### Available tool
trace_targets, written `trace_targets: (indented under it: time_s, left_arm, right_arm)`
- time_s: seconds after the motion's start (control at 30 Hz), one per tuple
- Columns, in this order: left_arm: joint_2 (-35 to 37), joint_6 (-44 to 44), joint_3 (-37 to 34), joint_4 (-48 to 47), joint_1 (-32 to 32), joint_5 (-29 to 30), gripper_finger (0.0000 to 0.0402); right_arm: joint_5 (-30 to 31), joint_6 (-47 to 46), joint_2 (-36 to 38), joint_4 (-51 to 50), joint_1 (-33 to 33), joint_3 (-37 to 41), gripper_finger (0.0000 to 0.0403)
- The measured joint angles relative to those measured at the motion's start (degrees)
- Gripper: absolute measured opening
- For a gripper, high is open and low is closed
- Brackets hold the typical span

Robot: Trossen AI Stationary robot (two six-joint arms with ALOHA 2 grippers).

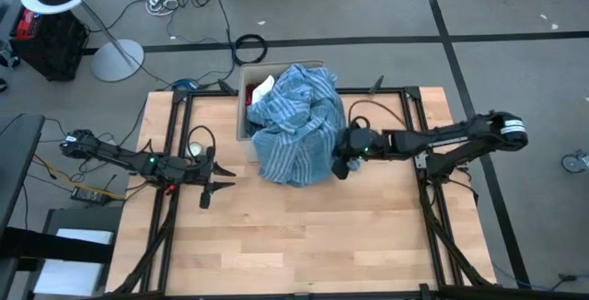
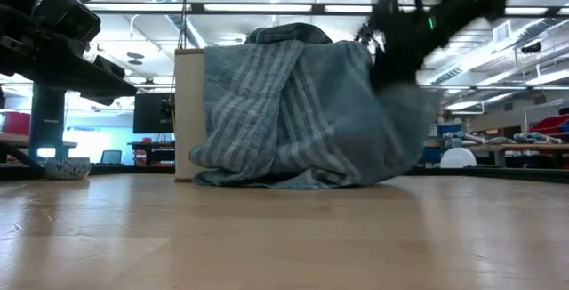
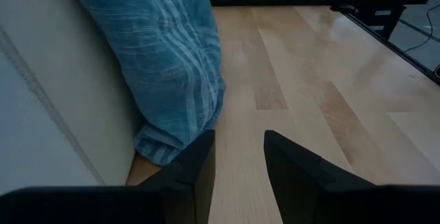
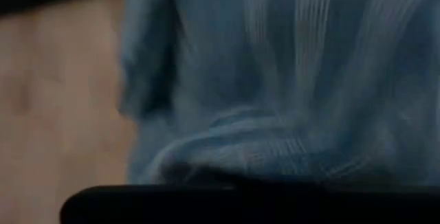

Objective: Sort clothes
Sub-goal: Put the blue striped shirt into the laundry organizer

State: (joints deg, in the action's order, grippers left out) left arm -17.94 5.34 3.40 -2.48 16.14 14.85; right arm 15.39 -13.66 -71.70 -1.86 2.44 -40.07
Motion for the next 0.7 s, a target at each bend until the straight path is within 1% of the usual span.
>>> trace_targets:
  time_s: [0.17, 0.33, 0.43, 0.53, 0.7]
  left_arm:
    - [0.00, -0.02, 0.00, 0.03, 0.00, -0.02, 0.0131]
    - [0.00, -0.06, 0.00, 0.41, 0.00, -0.06, 0.0131]
    - [-0.01, -0.20, 0.00, 0.50, 0.00, -0.07, 0.0131]
    - [-0.02, -0.44, 0.00, 0.52, 0.00, -0.07, 0.0131]
    - [0.00, -0.60, 0.00, 0.81, 0.00, -0.07, 0.0131]
  right_arm:
    - [0.31, 5.59, 0.61, -7.65, -0.90, -13.42, 0.0006]
    - [0.91, 14.33, -2.90, -9.56, 0.10, -26.55, 0.0006]
    - [0.97, 19.80, -7.01, -9.41, 2.07, -34.80, 0.0006]
    - [0.49, 24.14, -12.90, -9.11, 4.96, -43.34, 0.0006]
    - [-5.70, 26.96, -24.26, -9.47, 10.43, -56.83, 0.0006]
